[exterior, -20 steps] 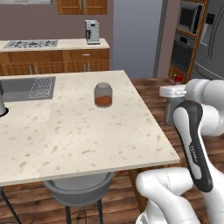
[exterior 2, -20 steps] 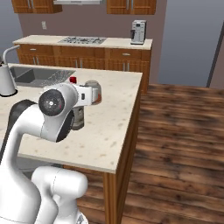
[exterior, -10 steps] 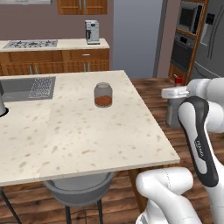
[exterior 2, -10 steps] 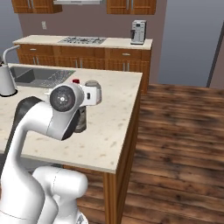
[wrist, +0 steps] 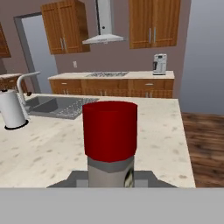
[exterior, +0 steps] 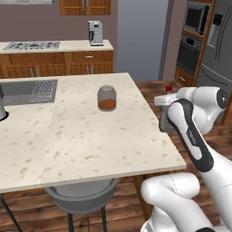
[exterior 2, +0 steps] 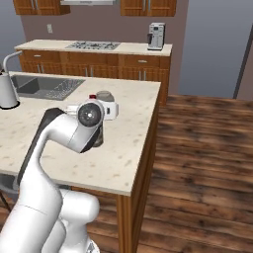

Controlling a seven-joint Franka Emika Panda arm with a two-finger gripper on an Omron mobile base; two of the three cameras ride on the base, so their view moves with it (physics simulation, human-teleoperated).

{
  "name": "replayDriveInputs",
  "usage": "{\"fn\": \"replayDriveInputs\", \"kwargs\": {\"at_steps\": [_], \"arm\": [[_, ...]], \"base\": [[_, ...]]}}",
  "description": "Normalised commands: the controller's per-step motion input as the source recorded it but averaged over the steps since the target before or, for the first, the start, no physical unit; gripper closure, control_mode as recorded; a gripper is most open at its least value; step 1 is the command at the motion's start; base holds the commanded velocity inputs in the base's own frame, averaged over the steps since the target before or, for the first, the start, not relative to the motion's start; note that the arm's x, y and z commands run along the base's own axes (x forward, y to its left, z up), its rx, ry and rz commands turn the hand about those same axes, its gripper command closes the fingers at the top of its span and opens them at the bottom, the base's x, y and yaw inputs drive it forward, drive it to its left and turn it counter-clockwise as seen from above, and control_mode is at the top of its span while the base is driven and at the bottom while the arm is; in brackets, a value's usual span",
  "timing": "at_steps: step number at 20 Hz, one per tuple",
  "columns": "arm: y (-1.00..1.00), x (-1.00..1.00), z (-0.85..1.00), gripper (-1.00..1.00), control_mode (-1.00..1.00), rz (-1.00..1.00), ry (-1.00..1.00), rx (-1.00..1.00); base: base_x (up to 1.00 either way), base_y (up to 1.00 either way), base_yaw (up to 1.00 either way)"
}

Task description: Open the cabinet directly in front. Then move the liquor and the cup to the dining counter with the jar on it.

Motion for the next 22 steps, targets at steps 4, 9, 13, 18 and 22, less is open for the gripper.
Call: {"fn": "replayDriveInputs", "kwargs": {"at_steps": [4, 9, 13, 18, 22], "arm": [[0.13, 1.00, -0.40, 1.00, -1.00, 0.07, 0.00, 0.00], [0.19, 1.00, -0.43, 1.00, -1.00, 0.06, 0.01, 0.00], [0.15, 0.98, -0.31, 1.00, -1.00, 0.06, 0.04, 0.00], [0.00, 0.50, -0.24, 1.00, -1.00, 0.00, 0.01, 0.00], [0.00, 0.22, -0.44, 1.00, -1.00, 0.00, 0.00, 0.00]], "base": [[0.00, 0.00, 0.00], [0.00, 0.00, 0.00], [0.00, 0.00, 0.00], [0.00, 0.00, 0.00], [0.00, 0.00, 0.00]]}}
